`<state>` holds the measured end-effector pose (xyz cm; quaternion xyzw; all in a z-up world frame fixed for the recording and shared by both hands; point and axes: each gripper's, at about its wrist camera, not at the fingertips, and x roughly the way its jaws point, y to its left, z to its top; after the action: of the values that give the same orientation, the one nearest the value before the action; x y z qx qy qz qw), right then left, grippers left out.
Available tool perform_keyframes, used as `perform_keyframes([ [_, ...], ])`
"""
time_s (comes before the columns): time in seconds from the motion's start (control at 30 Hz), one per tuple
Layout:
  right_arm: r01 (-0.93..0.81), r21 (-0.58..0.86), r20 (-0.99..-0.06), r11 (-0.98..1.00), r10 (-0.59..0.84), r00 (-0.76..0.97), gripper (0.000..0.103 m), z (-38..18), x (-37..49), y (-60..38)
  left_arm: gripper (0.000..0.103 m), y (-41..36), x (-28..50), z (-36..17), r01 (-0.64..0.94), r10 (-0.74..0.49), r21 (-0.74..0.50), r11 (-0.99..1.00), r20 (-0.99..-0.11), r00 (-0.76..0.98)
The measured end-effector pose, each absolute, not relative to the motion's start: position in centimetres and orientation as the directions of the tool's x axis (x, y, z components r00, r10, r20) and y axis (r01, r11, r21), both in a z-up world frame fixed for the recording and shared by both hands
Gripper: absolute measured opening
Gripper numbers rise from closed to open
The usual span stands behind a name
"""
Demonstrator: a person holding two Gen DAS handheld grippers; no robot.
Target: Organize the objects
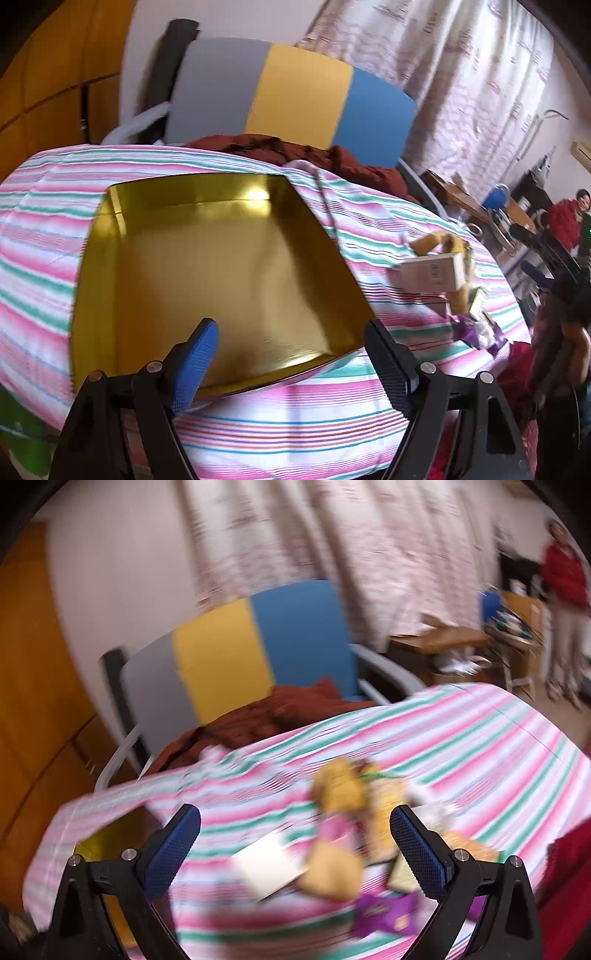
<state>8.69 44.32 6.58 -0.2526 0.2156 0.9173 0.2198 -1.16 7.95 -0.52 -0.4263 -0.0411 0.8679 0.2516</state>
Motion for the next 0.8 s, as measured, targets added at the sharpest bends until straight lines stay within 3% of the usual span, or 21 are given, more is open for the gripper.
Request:
perform_keyframes([
  [0.23,-0.642,0.374,-0.595,-0.669,0.358,-0.720,0.103,2.9,10.4,52.5,0.082,13.2,-1.9,0.8,-0.503,0.589,-0.374,-0.779,-0.711,-0.384],
  [0.37,-0.621,0.509,-0.597,-0.596,0.275,-0.754,0.103,1.4,11.1,54.6,0.082,17.0,-2.9,1.2,-0.529,0.686,-0.494,-0.690,-0.680,-0.259],
  [0.47,-0.599,0.528,-0.595,-0.602,0.241,-0.767,0.103,1.2,10.8,54.9,0.082,19.9,-3.4,0.9,-0.518,0.736,-0.575,-0.633,-0.654,-0.175],
  [0.6,-0.563,0.553,-0.585,-0.614,0.196,-0.787,0.103,0.9,10.7,54.5,0.095,23.4,-3.7,0.0,-0.479,0.790,-0.668,-0.570,-0.605,-0.095],
  [0.8,-0.537,0.554,-0.568,-0.636,0.183,-0.802,0.103,1.1,10.8,53.8,0.100,27.8,-5.0,-1.7,-0.343,0.842,-0.793,-0.503,-0.539,0.012],
])
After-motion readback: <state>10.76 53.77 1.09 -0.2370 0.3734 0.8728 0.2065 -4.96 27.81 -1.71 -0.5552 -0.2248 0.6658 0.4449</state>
